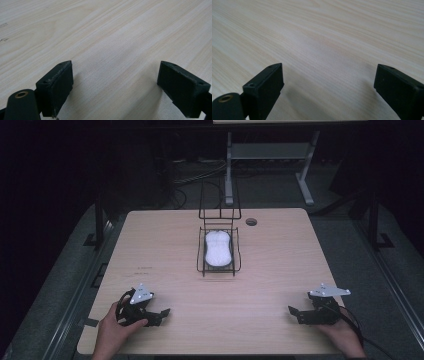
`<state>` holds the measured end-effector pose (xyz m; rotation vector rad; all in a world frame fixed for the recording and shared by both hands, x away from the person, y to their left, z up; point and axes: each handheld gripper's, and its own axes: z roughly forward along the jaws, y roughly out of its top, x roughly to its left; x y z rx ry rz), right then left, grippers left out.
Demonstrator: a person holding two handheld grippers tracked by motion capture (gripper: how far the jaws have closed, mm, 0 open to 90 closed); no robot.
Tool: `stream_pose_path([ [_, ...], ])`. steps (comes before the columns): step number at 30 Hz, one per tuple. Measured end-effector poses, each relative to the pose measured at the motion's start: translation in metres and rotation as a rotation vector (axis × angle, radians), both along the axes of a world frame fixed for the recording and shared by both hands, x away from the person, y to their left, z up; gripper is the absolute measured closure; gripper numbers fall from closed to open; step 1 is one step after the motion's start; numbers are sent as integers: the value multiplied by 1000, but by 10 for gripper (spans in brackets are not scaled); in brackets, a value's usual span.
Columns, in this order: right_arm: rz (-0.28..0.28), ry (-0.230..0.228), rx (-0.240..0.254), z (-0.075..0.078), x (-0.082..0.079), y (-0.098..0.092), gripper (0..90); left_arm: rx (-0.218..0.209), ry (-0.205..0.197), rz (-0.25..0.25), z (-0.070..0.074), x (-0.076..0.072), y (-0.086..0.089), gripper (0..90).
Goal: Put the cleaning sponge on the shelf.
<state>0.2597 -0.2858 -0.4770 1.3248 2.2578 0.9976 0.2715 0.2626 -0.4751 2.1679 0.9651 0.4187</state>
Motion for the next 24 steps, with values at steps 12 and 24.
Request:
stream_pose_path([
  [12, -1, -9, -33, -6, -1, 1, 58, 0, 0, 0, 0, 0, 0, 125],
  [24, 4, -6, -31, -6, -1, 1, 45, 0, 0, 0, 0, 0, 0, 125],
])
